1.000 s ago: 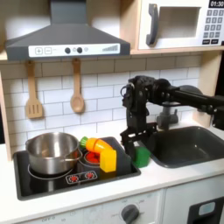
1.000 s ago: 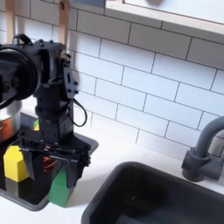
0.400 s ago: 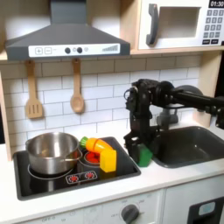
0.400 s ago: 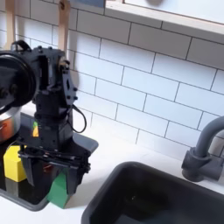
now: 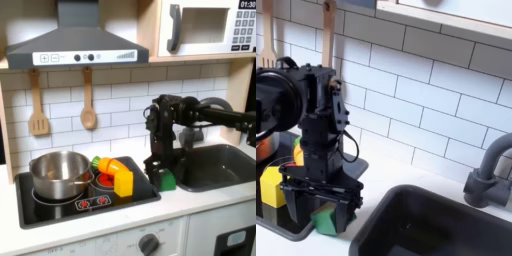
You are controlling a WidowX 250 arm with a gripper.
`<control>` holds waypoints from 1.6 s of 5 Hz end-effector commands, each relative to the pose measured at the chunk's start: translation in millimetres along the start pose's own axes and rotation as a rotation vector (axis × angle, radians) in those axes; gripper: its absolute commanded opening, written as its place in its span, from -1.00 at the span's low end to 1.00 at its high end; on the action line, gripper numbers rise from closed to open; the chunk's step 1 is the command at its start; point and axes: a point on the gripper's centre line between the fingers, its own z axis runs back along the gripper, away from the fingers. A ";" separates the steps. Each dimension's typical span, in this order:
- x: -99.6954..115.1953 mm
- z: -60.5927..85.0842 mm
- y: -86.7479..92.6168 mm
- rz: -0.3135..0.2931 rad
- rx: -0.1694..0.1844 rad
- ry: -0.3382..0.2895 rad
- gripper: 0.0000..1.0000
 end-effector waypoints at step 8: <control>-2.3 -12.1 1.2 0.012 -0.010 0.021 1.00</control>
